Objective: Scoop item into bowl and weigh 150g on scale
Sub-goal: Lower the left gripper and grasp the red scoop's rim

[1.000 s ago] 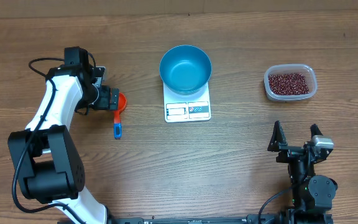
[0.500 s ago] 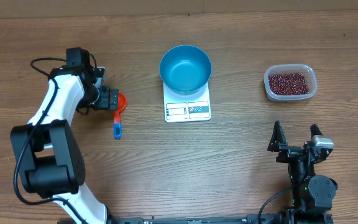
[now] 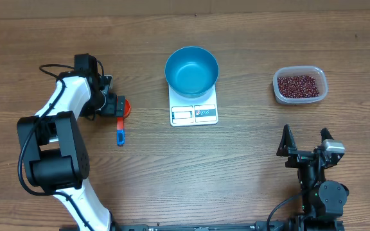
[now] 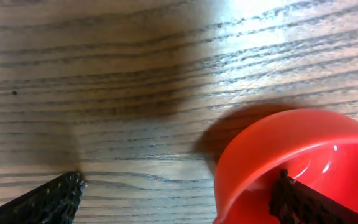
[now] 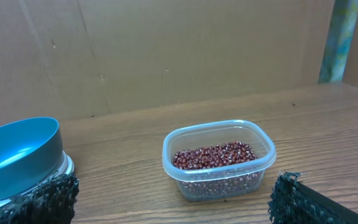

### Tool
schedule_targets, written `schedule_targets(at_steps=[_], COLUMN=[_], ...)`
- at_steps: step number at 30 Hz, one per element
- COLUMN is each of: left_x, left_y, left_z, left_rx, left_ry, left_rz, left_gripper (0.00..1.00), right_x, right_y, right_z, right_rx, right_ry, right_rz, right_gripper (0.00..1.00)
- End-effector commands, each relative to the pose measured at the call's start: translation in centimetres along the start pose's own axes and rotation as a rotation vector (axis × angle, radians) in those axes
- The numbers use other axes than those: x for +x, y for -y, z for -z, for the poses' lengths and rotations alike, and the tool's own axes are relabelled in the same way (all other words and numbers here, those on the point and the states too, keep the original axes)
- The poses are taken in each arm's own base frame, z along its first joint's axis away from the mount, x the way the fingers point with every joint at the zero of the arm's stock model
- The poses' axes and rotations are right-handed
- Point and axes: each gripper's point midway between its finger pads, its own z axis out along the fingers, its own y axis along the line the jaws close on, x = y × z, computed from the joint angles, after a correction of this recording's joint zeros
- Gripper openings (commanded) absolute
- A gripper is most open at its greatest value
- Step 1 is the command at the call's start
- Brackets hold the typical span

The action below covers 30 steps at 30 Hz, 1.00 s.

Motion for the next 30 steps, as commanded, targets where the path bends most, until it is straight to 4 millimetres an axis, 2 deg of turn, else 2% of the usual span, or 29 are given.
schedule_targets(at_steps=[1,4,7,12,20,22,26,30], left_x=[0.03,-0.17,-0.27,-0.53,-0.56,-0.61,-0.59,-0.51], left_y=[0.15,0.36,0.34,0.31,0.31,0.3,0.35,0.35], left_z=[-0.59,-0.59,-0.59,-0.59,-0.59,-0.59,-0.59,-0.59], left_rx=[0.012,0.015,0.015,0.013,0.013,0.013,0.014,0.014], left_ry=[-0.003,0.004,0.008,0.019,0.02,0.022,0.021,0.017], left_rz=[-0.006,-0.011,-0.011,-0.011,-0.011,-0.011,0.022,0.041], left_gripper=[0.99,0.99,0.9,0.5,0.2,0.1,0.04,0.04], right_x=[0.32,0.32,0.32,0.32,0.33,0.32,0.32,0.33], right_y=[0.0,0.0,0.0,0.0,0.0,0.0,0.0,0.0], right_z=[-0.06,-0.06,-0.06,-0.06,-0.06,-0.06,-0.06,-0.06], right_rx=[-0.002,-0.002,-0.002,-0.002,-0.002,-0.002,-0.002,-0.002], right_ry=[-0.003,-0.003,-0.003,-0.003,-0.003,-0.003,-0.003,-0.003], right_rz=[0.003,0.004,0.003,0.003,0.003,0.003,0.004,0.003], right_gripper=[1.0,1.0,1.0,1.0,1.0,1.0,1.0,1.0])
